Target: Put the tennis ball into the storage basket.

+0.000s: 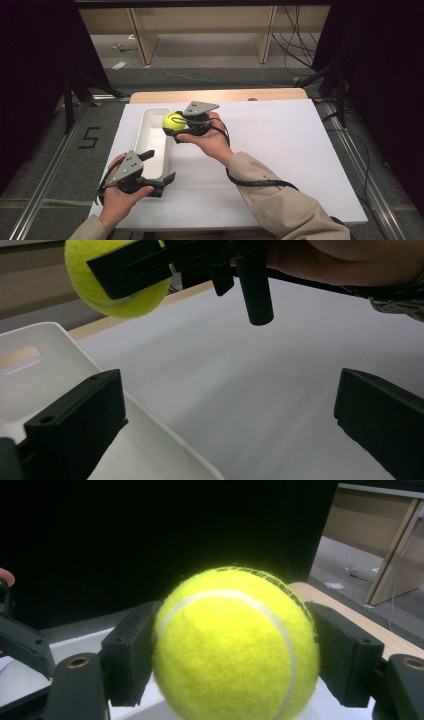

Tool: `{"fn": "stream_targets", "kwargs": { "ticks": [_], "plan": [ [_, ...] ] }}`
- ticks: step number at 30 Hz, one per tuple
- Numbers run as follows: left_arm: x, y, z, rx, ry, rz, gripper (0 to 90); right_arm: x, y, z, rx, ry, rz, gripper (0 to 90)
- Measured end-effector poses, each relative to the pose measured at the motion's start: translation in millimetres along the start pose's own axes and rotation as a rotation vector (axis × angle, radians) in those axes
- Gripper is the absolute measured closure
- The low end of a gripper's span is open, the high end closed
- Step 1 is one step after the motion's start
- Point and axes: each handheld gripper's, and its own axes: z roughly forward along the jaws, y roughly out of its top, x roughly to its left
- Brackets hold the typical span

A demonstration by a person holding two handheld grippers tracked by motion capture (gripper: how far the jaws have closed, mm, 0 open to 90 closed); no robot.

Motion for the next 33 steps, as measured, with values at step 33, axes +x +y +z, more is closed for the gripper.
{"fn": "stream_targets", "kwargs": {
  "ticks": [33],
  "plan": [
    [-0.3, 0.1, -0.1, -0.002, -0.002, -0.001, 0.0, 1.1, 12.4, 21.2, 0.015, 0.015, -0.008, 26.6]
  ]
}}
